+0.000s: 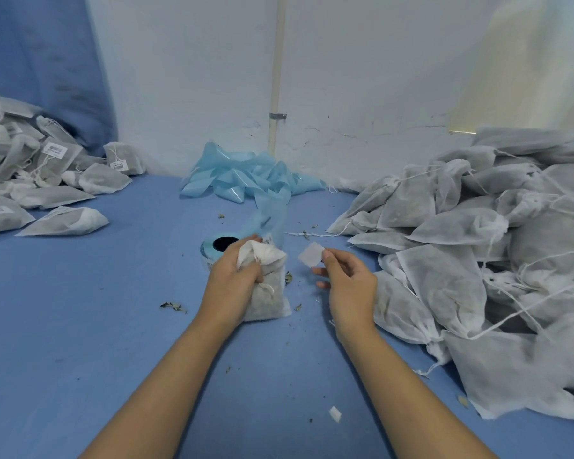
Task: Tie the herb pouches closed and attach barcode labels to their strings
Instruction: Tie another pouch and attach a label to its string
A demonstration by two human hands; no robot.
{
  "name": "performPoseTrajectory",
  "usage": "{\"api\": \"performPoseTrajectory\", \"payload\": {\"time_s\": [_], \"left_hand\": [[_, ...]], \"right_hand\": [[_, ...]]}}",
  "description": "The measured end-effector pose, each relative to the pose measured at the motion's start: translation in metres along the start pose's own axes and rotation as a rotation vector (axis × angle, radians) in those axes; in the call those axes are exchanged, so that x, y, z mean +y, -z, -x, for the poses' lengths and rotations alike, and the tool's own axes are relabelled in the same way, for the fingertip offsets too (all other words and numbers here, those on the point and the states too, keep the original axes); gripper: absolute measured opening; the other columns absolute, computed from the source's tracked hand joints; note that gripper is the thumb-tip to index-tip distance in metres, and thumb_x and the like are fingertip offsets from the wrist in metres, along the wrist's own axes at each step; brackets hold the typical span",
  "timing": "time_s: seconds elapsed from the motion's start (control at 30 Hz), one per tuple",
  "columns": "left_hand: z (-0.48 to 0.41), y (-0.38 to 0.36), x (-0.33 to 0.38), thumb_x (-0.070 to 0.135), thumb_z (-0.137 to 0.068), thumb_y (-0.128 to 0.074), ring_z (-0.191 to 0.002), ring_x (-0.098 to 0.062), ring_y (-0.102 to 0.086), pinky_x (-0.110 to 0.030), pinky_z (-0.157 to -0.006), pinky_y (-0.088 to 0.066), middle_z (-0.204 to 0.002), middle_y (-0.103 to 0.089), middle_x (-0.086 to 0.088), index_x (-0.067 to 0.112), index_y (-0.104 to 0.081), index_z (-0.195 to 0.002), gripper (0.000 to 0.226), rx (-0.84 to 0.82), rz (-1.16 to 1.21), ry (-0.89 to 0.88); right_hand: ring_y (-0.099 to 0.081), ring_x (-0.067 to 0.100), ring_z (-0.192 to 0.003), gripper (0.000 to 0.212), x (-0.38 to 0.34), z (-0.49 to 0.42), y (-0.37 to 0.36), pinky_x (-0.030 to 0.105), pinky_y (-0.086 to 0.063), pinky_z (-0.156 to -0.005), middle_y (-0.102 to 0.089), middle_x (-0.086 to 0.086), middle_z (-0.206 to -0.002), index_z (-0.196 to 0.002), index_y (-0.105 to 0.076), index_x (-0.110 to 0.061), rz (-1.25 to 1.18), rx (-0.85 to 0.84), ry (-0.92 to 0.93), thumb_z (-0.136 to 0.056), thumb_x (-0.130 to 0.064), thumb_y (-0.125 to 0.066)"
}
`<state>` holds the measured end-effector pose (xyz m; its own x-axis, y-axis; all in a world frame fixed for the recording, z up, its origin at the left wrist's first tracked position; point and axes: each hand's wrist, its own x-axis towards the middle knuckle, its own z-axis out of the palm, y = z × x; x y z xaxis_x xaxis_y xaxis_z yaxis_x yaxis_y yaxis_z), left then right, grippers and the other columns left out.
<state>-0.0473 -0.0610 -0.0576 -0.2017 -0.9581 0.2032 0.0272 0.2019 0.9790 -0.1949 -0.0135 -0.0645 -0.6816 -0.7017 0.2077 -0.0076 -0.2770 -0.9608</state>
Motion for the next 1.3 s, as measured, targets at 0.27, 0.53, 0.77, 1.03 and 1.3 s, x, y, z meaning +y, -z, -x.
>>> {"api": "performPoseTrajectory", "payload": {"time_s": [0.27,0.53,0.77,1.03,1.3], "left_hand": [[-0.003,-0.007,0.008,0.003,-0.082,-0.066,-0.073,-0.002,-0.066,-0.013,-0.061,-0.05,-0.082,-0.07,0.01,0.022,-0.066,-0.092,0.022,0.169,0.212,0.012],[-0.007,-0.006,0.009,0.007,-0.085,-0.066,-0.086,-0.018,-0.067,-0.031,-0.076,-0.053,-0.093,-0.07,-0.005,0.019,-0.065,-0.091,0.014,0.237,0.292,0.017],[-0.008,-0.004,0.01,0.008,-0.085,-0.066,-0.085,-0.017,-0.067,-0.033,-0.079,-0.055,-0.09,-0.07,-0.003,0.018,-0.065,-0.095,0.014,0.244,0.333,0.007],[-0.007,-0.003,0.011,0.011,-0.087,-0.064,-0.082,-0.017,-0.066,-0.031,-0.075,-0.054,-0.087,-0.069,-0.003,0.016,-0.064,-0.092,0.008,0.217,0.377,0.0],[-0.004,-0.008,0.011,0.008,-0.085,-0.065,-0.084,-0.015,-0.07,-0.026,-0.069,-0.056,-0.09,-0.073,0.003,0.02,-0.064,-0.101,0.02,0.066,0.374,-0.015]], "right_hand": [[-0.066,-0.001,-0.094,0.017,-0.011,0.026,-0.011,0.013,-0.048,-0.085,-0.073,-0.011,-0.101,-0.094,-0.074,-0.021,0.134,-0.115,0.37,-0.087,-0.007,-0.068],[-0.065,0.01,-0.103,0.016,-0.005,0.035,-0.018,0.024,-0.05,-0.093,-0.071,0.004,-0.109,-0.098,-0.075,-0.005,0.383,-0.202,0.823,-0.083,-0.006,-0.069],[-0.066,0.017,-0.093,0.013,0.0,0.03,-0.019,0.023,-0.049,-0.087,-0.072,0.004,-0.102,-0.092,-0.076,-0.007,0.497,-0.182,0.894,-0.079,-0.007,-0.074],[-0.06,0.011,-0.096,0.015,-0.002,0.03,-0.017,0.007,-0.037,-0.088,-0.071,-0.009,-0.106,-0.096,-0.076,-0.017,0.577,-0.267,0.748,-0.083,-0.023,-0.07],[-0.056,0.0,-0.104,0.045,-0.008,0.027,-0.013,0.013,-0.046,-0.084,-0.059,-0.016,-0.118,-0.122,-0.057,-0.029,0.217,-0.326,0.1,-0.081,-0.024,-0.075]]}}
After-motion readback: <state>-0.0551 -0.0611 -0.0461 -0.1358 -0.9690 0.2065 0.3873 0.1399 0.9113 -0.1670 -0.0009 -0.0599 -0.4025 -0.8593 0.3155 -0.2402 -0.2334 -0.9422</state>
